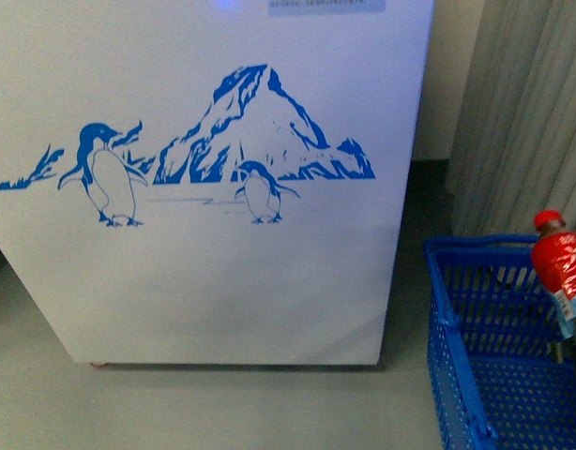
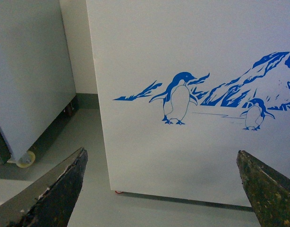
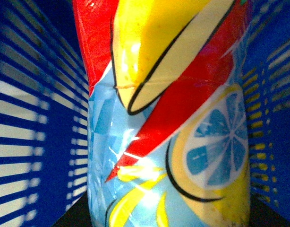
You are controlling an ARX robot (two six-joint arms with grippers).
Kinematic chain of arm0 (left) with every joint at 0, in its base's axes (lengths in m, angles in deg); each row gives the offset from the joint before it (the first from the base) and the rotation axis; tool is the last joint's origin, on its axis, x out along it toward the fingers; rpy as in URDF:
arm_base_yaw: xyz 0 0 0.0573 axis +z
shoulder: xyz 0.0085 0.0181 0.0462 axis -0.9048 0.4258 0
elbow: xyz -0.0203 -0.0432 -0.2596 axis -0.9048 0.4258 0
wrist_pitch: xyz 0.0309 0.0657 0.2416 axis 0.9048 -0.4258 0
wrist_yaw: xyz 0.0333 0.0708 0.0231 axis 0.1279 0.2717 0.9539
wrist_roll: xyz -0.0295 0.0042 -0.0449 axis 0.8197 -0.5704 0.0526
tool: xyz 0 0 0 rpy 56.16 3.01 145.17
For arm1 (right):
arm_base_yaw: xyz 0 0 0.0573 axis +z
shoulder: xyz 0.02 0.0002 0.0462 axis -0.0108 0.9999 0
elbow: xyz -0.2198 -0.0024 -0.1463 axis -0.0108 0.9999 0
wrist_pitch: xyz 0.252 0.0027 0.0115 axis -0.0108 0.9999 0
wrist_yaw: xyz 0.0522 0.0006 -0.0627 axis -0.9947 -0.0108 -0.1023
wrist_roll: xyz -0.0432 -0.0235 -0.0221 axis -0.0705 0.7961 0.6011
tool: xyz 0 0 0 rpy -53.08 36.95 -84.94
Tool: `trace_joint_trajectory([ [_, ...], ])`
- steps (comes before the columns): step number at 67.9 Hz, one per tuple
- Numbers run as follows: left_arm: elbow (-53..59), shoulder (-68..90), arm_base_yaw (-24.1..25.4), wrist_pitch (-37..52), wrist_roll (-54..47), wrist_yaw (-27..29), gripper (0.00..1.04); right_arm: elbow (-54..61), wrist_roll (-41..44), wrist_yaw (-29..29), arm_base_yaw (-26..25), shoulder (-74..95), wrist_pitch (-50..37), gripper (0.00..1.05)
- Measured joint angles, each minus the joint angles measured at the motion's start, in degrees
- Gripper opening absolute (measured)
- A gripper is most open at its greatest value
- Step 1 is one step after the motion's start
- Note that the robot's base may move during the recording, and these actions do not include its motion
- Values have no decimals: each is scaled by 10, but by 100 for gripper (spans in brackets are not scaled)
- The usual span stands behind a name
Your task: Put drink in fridge
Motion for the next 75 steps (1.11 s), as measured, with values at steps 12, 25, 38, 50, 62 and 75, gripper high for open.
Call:
trace_joint_trajectory([
  [12, 0, 0, 0, 0, 0, 0, 97, 66, -24, -26, 23, -355, 157, 41],
  [25, 0, 0, 0, 0, 0, 0, 97, 15, -34, 2, 64, -666, 292, 41],
  [38, 0, 0, 0, 0, 0, 0, 97, -7, -55, 73, 113, -811, 378, 41],
  [50, 0, 0, 0, 0, 0, 0, 97, 4, -65, 157, 186, -903, 452, 41],
  [62, 0, 0, 0, 0, 0, 0, 97, 13, -61, 232, 261, -960, 471, 41],
  [75, 0, 0, 0, 0, 0, 0, 97, 16, -60, 235, 267, -969, 471, 41],
])
